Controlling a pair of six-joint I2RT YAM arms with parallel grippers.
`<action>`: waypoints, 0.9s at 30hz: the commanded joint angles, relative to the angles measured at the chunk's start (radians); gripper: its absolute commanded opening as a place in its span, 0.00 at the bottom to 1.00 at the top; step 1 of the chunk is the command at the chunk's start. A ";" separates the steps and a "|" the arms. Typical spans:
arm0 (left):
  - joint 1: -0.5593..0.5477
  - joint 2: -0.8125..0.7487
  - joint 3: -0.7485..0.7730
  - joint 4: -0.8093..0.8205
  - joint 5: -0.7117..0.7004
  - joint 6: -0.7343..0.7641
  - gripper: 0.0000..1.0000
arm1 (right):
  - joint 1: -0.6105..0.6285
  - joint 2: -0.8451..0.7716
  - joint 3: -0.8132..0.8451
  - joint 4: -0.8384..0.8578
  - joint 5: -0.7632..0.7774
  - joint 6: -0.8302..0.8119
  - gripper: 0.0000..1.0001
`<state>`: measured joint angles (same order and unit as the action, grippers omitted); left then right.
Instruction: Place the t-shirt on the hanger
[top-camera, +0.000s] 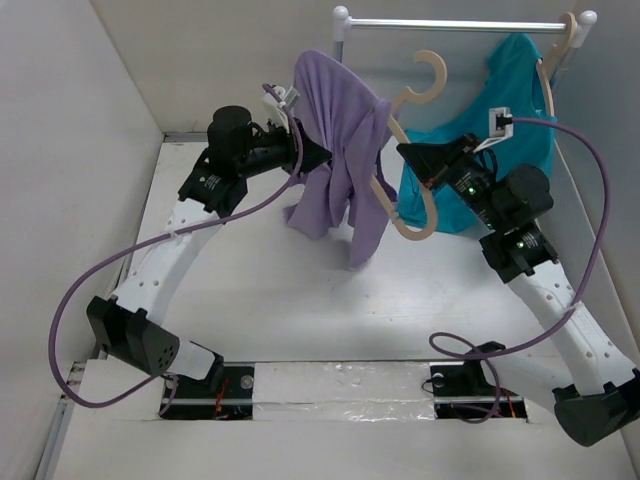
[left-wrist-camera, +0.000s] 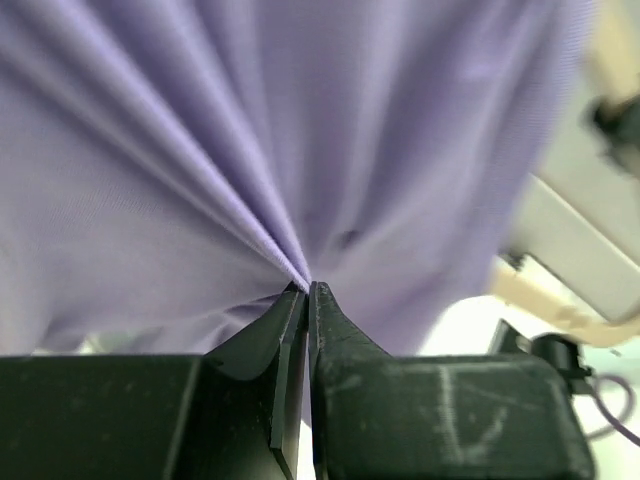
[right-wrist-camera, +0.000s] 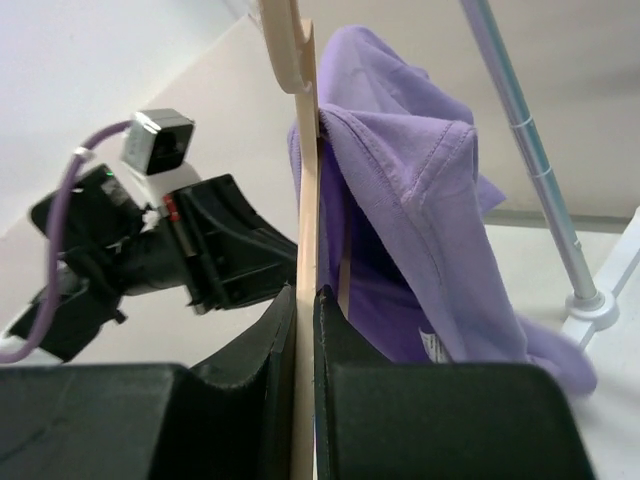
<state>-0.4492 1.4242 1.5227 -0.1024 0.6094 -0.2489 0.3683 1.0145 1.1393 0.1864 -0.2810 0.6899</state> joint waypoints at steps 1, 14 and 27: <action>-0.013 -0.054 -0.015 0.014 0.162 -0.056 0.00 | 0.118 0.007 0.077 0.265 0.274 -0.137 0.00; -0.121 -0.087 -0.010 -0.339 0.214 0.123 0.00 | 0.498 0.065 0.088 0.594 0.832 -0.585 0.00; -0.121 -0.110 0.216 -0.393 0.003 0.112 0.14 | 0.466 0.056 0.119 0.590 0.767 -0.593 0.00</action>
<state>-0.5621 1.3293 1.6203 -0.4622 0.6895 -0.1383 0.8543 1.0752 1.1839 0.5953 0.5026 0.0586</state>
